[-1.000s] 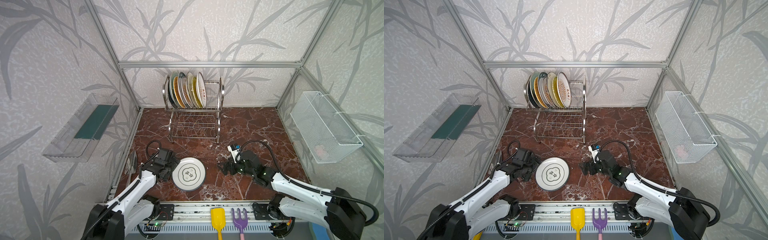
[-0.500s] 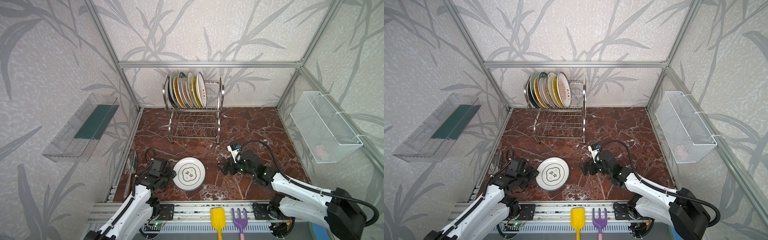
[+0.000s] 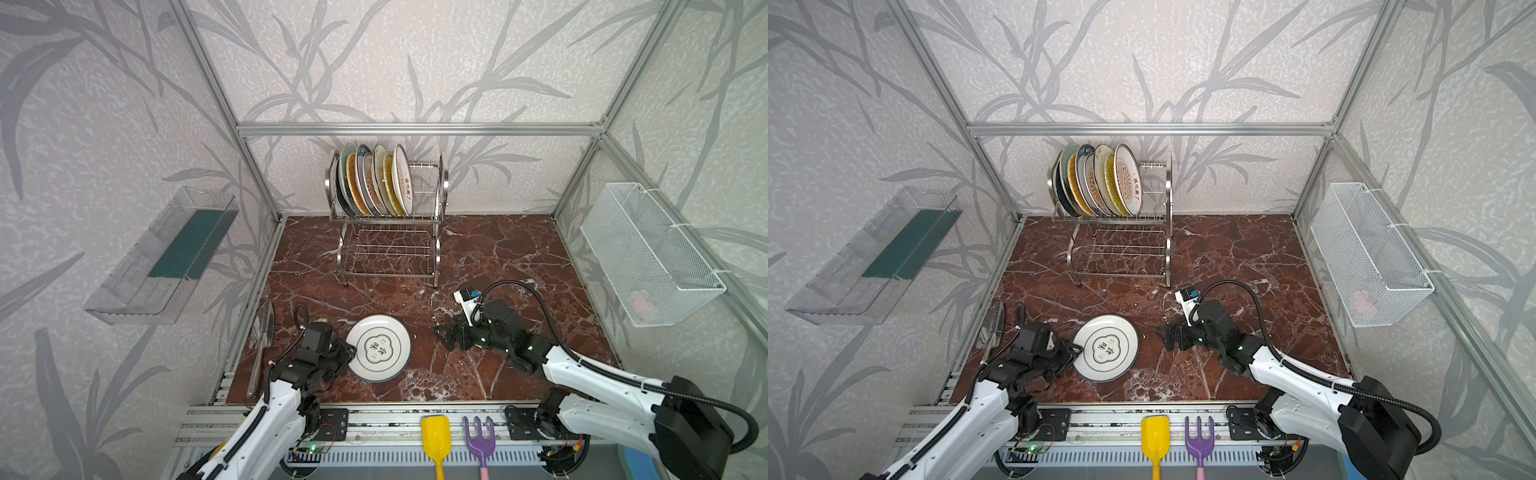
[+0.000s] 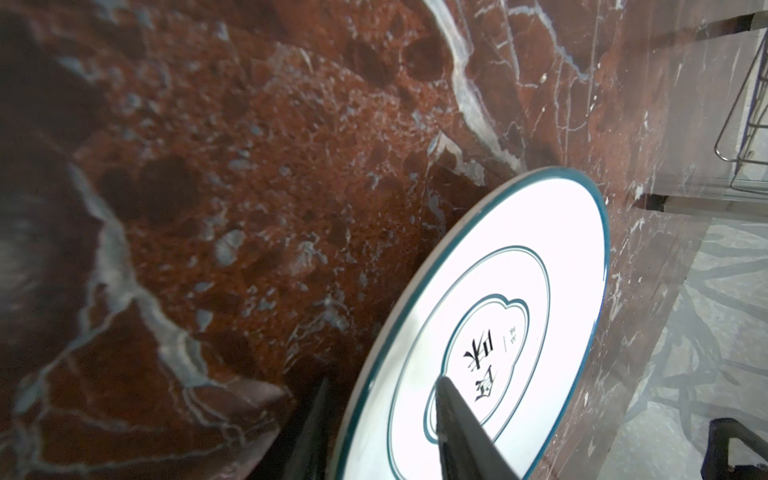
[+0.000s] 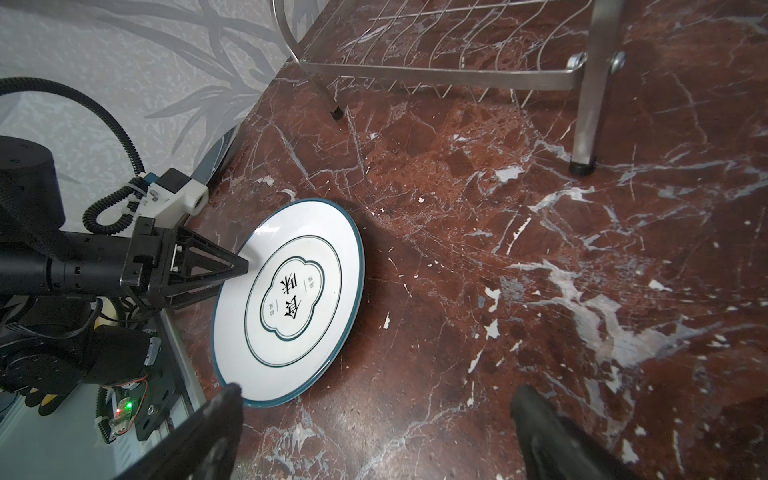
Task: Load the plates into the dish rack
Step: 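Grasp the emblem plate's rim with the left gripper and tilt it up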
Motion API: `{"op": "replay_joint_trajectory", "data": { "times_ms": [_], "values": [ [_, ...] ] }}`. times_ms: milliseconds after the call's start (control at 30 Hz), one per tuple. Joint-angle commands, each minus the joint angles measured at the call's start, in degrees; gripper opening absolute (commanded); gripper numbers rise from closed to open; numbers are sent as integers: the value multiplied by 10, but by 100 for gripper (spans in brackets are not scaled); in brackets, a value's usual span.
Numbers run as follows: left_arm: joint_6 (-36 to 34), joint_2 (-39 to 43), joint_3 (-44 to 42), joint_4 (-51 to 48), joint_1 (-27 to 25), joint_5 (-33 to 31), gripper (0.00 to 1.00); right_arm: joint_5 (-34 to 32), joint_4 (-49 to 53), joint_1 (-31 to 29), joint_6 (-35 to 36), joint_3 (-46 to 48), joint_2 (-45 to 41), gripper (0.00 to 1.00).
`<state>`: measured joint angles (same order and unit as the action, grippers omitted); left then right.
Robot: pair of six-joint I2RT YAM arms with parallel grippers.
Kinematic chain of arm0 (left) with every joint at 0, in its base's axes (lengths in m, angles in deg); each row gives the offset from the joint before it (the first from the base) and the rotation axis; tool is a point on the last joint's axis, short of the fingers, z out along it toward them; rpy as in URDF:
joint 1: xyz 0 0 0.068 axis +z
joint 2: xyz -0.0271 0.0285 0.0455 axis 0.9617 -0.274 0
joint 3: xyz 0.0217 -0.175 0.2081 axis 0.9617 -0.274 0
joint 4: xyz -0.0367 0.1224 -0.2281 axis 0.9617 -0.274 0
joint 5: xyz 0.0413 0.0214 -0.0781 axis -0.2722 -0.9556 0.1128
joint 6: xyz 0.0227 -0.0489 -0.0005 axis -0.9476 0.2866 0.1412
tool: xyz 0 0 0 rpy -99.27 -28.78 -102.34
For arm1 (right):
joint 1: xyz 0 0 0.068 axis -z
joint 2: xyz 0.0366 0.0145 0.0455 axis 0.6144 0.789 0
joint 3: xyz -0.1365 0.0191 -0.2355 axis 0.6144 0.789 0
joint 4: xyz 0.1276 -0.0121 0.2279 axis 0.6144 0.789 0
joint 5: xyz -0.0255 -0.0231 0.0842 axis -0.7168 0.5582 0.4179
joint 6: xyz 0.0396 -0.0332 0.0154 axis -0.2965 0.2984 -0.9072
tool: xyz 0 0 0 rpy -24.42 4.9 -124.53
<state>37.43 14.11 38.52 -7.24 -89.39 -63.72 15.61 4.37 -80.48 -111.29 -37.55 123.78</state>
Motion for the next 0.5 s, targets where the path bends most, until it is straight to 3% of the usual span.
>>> {"op": "replay_joint_trajectory", "data": {
  "times_ms": [0,467],
  "values": [
    [0,6,-27,27,2,28,43,4,-14,2,-1,6,-8,99],
    [7,-8,-74,155,2,75,32,5,-18,2,-1,7,-2,99]
  ]
}}
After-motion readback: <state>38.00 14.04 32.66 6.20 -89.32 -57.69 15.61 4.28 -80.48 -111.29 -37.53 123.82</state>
